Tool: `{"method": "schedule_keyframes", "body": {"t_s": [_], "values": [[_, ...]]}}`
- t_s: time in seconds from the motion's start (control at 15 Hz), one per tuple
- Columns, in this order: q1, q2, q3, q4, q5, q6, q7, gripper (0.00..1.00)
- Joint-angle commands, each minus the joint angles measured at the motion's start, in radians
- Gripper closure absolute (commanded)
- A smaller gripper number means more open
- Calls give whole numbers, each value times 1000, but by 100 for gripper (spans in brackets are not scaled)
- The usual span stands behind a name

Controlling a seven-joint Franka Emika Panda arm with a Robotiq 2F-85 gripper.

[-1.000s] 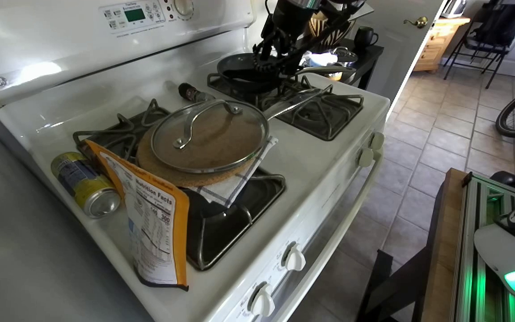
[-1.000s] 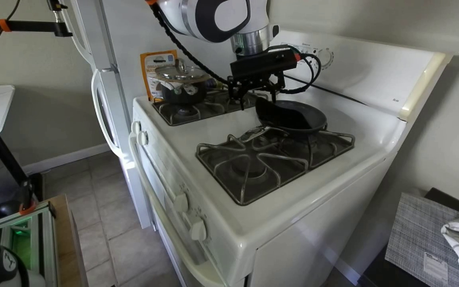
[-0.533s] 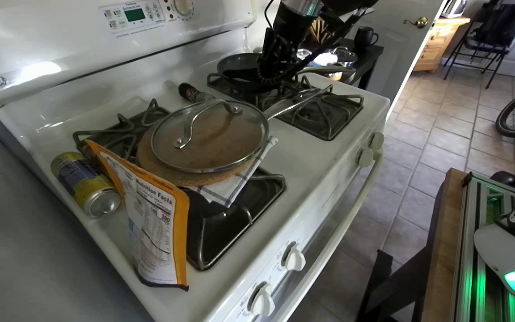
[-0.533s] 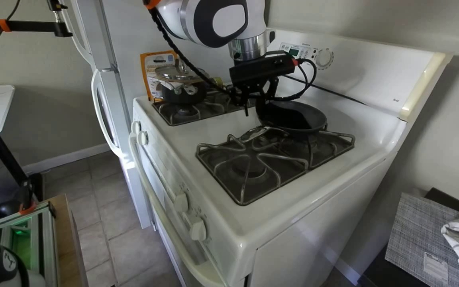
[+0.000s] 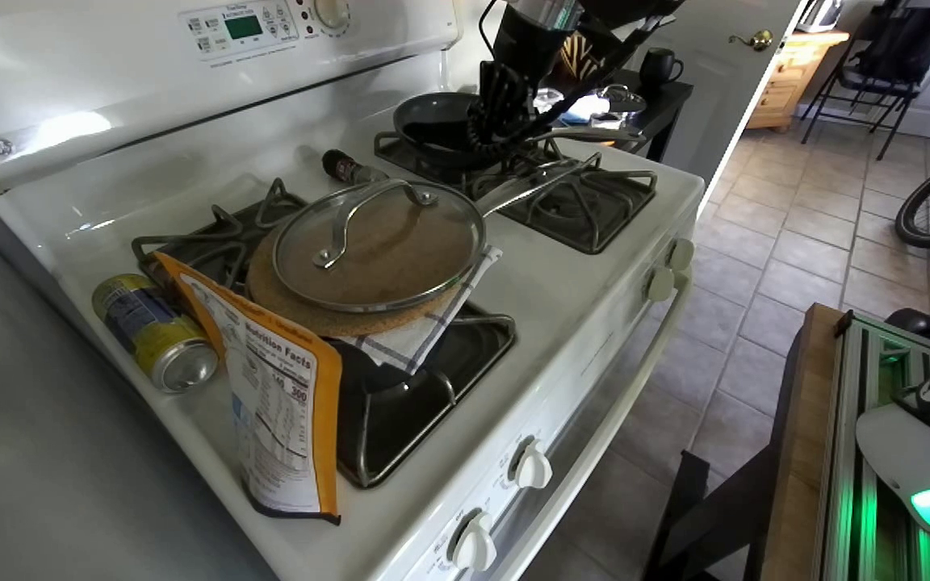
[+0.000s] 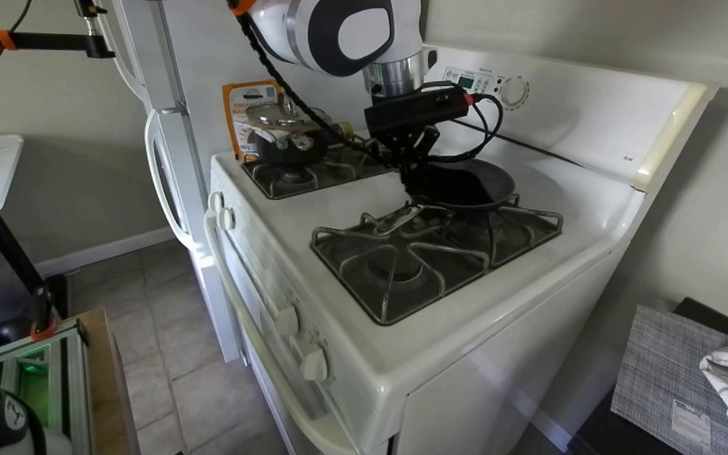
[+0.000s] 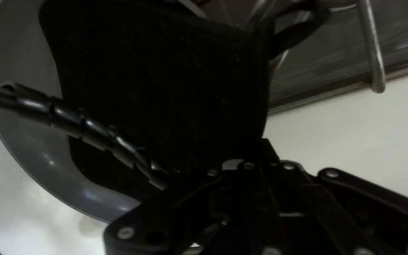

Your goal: Move the black potholder from the black pan to the top left stove plate

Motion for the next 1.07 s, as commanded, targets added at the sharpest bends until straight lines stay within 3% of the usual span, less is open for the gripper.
{"method": "schedule_keyframes", "body": {"t_s": [0.0, 0.33, 0.6, 1.0], "values": [[1, -16, -5, -13, -11, 14, 17, 100], [-9, -80, -8, -14, 66, 26, -16, 99], [9, -112, -10, 7, 231, 63, -65, 99], [56, -75, 25, 114, 376, 218, -29, 99]]}}
